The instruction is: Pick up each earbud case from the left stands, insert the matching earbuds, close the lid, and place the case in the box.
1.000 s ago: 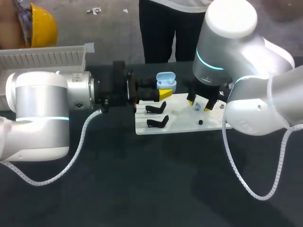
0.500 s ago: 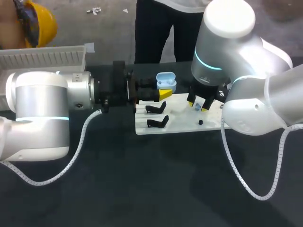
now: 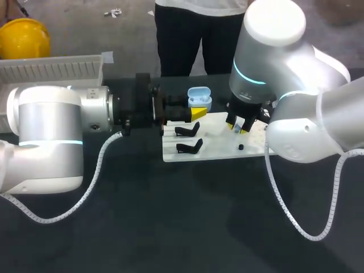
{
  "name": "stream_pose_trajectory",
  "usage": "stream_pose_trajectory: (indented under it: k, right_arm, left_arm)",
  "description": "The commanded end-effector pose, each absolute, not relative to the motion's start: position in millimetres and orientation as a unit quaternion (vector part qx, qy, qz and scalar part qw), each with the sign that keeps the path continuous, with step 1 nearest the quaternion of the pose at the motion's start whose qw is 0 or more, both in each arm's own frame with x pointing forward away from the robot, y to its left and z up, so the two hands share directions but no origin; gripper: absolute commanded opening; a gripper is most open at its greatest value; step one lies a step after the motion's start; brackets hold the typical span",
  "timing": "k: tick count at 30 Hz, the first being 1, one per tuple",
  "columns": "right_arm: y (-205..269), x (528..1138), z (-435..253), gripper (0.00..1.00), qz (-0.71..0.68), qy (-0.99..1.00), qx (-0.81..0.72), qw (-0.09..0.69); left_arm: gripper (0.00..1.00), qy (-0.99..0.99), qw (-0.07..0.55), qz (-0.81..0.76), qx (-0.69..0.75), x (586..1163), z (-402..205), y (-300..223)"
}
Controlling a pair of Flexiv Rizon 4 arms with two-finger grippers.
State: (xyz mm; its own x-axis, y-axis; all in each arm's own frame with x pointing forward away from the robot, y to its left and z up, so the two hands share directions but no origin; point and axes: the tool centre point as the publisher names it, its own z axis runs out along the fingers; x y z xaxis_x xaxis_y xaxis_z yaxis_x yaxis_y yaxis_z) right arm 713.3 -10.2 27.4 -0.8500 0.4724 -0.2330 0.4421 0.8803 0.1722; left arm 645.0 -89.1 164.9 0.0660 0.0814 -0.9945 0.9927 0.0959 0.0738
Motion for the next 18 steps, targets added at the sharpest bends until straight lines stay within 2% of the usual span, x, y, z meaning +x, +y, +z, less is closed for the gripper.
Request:
stream_pose_trajectory:
  k: [1,3,18]
  right_arm:
    - [-9.1,716.1,25.3,0.11,0.054,0.961,0.239,0.132]
    - [-9.2,716.1,24.8,0.0,0.053,0.961,0.239,0.131]
    - [-10.3,704.1,49.0,0.0,0.063,0.962,0.236,0.126]
  left_arm:
    - [0.0,0.526,0.526,-0.434,0.508,642.6,164.0,-89.6]
    - [0.0,0.526,0.526,-0.434,0.508,642.6,164.0,-89.6]
    - [0.0,0.526,0.526,-0.434,0.508,642.6,164.0,-89.6]
